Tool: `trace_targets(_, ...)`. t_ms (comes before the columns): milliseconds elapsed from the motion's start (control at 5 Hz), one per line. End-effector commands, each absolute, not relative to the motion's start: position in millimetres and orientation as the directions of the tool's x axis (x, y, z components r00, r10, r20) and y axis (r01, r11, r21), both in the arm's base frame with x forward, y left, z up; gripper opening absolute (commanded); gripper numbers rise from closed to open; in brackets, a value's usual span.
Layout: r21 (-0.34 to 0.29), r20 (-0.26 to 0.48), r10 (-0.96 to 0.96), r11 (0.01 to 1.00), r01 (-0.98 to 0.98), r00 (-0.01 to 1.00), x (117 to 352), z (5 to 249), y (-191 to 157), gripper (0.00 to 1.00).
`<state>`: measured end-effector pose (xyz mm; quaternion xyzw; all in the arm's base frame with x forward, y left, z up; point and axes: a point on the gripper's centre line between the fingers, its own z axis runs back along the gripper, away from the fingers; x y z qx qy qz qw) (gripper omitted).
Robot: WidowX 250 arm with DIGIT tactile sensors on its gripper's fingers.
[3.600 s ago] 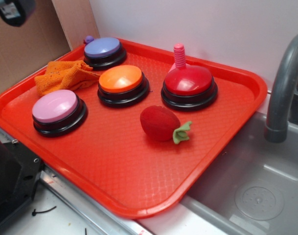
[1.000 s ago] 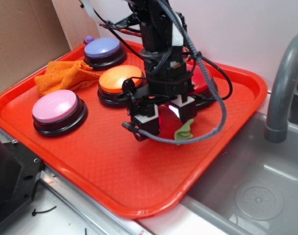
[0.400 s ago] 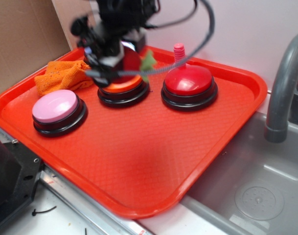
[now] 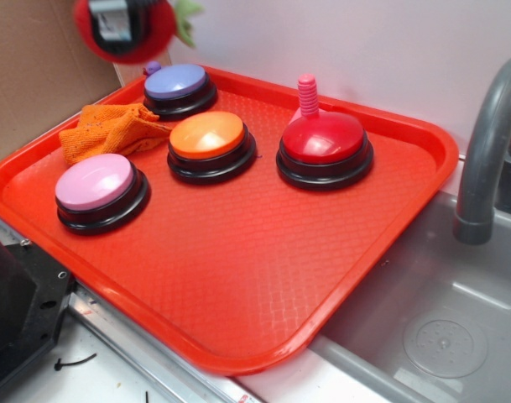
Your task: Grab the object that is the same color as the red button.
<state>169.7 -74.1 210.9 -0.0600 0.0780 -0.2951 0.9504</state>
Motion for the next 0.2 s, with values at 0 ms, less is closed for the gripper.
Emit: trace_targets(0, -0.064, -0.018, -0.238, 0.97, 0.236, 0.971, 173.5, 235.5, -87.8, 0.0)
